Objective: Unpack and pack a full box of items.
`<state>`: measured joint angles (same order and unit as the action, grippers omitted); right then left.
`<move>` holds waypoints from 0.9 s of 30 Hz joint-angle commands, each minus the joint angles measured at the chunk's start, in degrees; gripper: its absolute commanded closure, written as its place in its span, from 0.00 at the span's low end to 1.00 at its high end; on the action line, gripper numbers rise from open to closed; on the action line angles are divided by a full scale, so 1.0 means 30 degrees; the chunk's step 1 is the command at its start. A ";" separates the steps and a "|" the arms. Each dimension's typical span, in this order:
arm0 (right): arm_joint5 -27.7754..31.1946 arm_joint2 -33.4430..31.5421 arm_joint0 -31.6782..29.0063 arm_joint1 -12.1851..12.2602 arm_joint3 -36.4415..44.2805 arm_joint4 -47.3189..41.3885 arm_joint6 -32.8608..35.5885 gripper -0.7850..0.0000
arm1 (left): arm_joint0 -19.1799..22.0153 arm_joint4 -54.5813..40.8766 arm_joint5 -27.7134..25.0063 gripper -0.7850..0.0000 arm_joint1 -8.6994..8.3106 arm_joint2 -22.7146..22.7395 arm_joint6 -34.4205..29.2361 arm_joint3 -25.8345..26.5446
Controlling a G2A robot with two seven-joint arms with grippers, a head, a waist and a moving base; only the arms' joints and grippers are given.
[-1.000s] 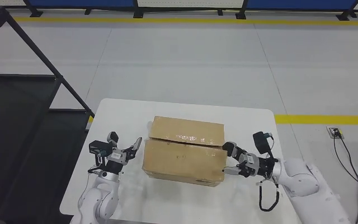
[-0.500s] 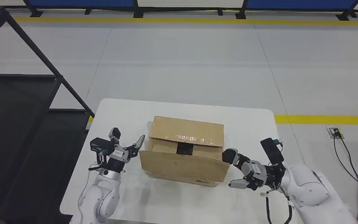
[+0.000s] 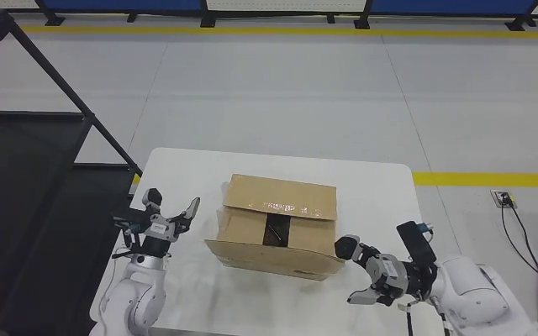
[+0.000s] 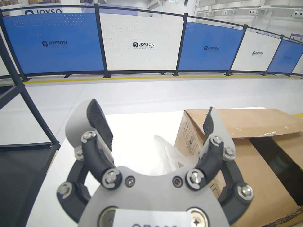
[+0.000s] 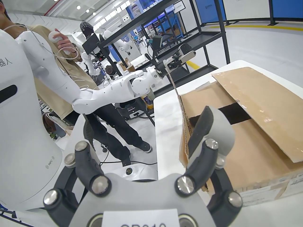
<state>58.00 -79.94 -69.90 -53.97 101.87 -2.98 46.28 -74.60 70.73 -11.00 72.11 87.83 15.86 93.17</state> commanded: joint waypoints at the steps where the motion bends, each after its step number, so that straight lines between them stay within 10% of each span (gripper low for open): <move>1: 0.0000 -0.0006 -0.0101 0.0048 0.0276 -0.0031 0.0000 0.00 | -0.0077 -0.0209 -0.0163 0.00 -0.0015 0.0105 -0.0120 0.0081; 22: 0.0000 -0.0876 -0.1349 0.0337 0.1776 0.0412 -0.0272 0.00 | 0.0004 0.0260 -0.1155 0.00 -0.0109 -0.0031 -0.0927 0.0361; 27: -0.2935 -0.0269 -0.0916 0.0197 0.0815 0.0258 -0.1523 0.00 | 0.0004 0.0260 -0.1155 0.00 -0.0109 -0.0031 -0.0927 0.0361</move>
<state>52.29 -81.46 -73.20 -53.28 105.48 -1.46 42.44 -74.58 71.51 -14.46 71.78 87.74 13.09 94.25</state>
